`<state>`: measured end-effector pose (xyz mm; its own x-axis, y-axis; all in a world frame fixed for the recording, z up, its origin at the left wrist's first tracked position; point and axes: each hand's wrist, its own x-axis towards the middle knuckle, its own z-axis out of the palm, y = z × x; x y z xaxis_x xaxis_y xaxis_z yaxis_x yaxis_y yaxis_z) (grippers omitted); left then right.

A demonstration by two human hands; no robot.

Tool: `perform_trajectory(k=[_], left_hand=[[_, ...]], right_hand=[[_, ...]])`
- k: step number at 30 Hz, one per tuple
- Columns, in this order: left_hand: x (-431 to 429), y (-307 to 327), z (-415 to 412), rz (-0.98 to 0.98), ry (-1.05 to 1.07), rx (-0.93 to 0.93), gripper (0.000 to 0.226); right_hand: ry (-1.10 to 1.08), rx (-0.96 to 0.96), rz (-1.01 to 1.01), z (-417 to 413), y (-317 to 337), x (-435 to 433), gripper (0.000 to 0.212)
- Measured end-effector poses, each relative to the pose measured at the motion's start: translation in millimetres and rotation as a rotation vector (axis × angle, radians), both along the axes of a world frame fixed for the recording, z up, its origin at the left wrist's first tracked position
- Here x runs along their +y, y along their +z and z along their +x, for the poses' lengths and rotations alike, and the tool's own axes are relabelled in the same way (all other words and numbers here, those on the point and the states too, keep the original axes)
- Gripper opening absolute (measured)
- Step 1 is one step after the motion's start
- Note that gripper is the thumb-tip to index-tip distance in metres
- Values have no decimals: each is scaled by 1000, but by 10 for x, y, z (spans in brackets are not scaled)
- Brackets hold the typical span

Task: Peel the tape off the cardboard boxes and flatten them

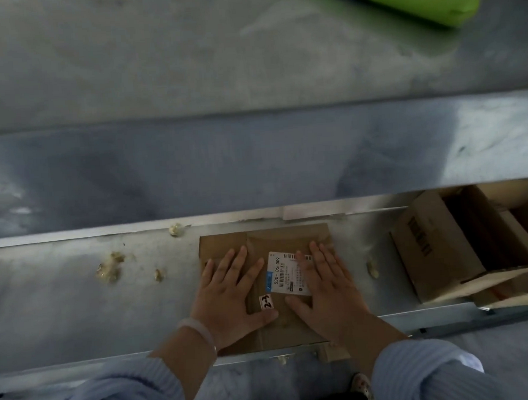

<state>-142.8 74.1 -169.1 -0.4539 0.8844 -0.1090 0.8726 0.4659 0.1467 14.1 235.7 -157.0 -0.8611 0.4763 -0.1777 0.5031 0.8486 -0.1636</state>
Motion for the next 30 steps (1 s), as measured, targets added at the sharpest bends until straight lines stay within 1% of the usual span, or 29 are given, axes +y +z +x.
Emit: perform_trajectory(k=[2, 4, 6, 8, 11, 13, 15, 17, 18, 20, 21, 23, 25, 28, 30], left_hand=[[6, 23, -25, -43, -2, -54, 103], [11, 57, -38, -81, -6, -59, 105], [-13, 87, -25, -63, 5, -42, 108], [-63, 96, 25, -11, 58, -43, 111], [-199, 103, 149, 93, 270, -91, 111], [-333, 136, 221, 123, 441, -93, 100], [-480, 186, 294, 145, 590, -110, 83], [-586, 213, 349, 173, 699, -189, 68], [-614, 245, 386, 191, 740, -258, 63], [-633, 326, 486, 235, 821, -405, 56], [-639, 362, 547, 262, 859, -461, 52], [-684, 405, 696, 304, 923, -510, 47], [-781, 396, 838, 341, 1004, -564, 51], [-1011, 371, 1018, 430, 1171, -743, 52], [-1195, 388, 1069, 464, 1211, -784, 54]], right_hand=[[17, -44, -21, -12, -5, 40, 97], [30, -83, -55, -7, 12, 88, 95], [46, -101, -102, 17, 41, 127, 95], [45, -76, -129, 72, 61, 151, 98], [-33, -5, -171, 201, 92, 115, 100], [-173, 52, -174, 307, 93, 66, 97], [-306, 91, -154, 425, 114, 40, 89], [-365, 89, -154, 510, 145, 54, 73], [-374, 99, -188, 535, 164, 67, 64], [-412, 156, -336, 559, 228, 83, 48], [-441, 168, -418, 572, 273, 77, 44], [-477, 190, -534, 620, 332, 58, 43], [-485, 212, -606, 687, 357, 39, 44], [-448, 244, -656, 721, 416, -28, 46], [-411, 263, -689, 683, 444, -118, 47]])
